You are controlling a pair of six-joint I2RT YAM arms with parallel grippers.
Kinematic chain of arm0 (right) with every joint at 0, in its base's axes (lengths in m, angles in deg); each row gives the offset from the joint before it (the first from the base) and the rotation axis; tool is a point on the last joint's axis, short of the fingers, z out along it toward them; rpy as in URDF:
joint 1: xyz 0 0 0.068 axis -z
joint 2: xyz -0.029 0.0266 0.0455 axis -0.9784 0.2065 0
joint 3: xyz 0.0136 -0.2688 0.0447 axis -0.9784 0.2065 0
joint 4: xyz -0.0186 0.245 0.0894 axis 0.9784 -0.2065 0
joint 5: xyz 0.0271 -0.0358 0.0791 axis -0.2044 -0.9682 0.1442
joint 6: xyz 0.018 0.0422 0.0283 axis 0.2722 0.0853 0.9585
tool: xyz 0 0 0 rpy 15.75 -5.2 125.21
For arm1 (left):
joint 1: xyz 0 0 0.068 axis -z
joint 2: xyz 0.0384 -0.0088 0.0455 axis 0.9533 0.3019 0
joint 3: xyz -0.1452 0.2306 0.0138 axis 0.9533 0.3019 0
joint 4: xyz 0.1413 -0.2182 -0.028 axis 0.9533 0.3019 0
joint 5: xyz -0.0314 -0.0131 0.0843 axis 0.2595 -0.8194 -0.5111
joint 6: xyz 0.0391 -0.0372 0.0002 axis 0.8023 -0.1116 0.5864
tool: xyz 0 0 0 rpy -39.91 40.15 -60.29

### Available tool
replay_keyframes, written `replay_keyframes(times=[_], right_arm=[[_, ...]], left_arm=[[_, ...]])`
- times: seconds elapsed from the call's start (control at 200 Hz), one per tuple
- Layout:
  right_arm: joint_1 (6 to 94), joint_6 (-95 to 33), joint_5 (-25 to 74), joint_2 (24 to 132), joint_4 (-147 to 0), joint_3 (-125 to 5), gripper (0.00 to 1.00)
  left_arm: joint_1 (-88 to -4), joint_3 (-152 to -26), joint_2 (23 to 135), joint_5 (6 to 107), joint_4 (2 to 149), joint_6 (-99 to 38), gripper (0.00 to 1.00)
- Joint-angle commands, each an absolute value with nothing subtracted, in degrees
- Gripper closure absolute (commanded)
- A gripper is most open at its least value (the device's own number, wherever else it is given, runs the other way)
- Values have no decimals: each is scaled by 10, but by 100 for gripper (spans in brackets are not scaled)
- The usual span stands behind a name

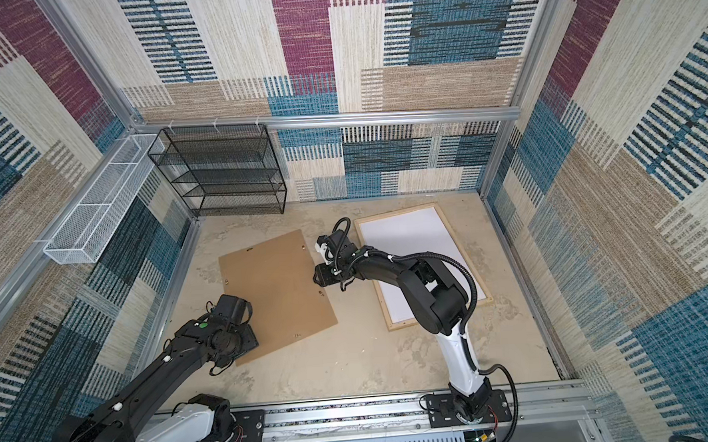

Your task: Put the photo into the frame

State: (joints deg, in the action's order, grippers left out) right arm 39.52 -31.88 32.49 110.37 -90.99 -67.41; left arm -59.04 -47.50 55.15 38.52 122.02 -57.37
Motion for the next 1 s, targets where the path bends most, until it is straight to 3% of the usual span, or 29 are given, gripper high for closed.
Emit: replay_keyframes(times=[0.0,0.225,0.536,0.997], right_arm=[[391,-329,338,1110,-910,-683,51],[387,-331,336,1115,-915,-689,51],[387,-330,318,1126,-928,-701,51],[387,-310,359,1130,-908,-667,51]], left_arm=[[-616,-462,528,401,1219,-582,34],[-672,-441,545,453,1186,-582,35],[-673,-438,591,496,1137,-578,38],[-673,-431,542,541,1103,-566,39]])
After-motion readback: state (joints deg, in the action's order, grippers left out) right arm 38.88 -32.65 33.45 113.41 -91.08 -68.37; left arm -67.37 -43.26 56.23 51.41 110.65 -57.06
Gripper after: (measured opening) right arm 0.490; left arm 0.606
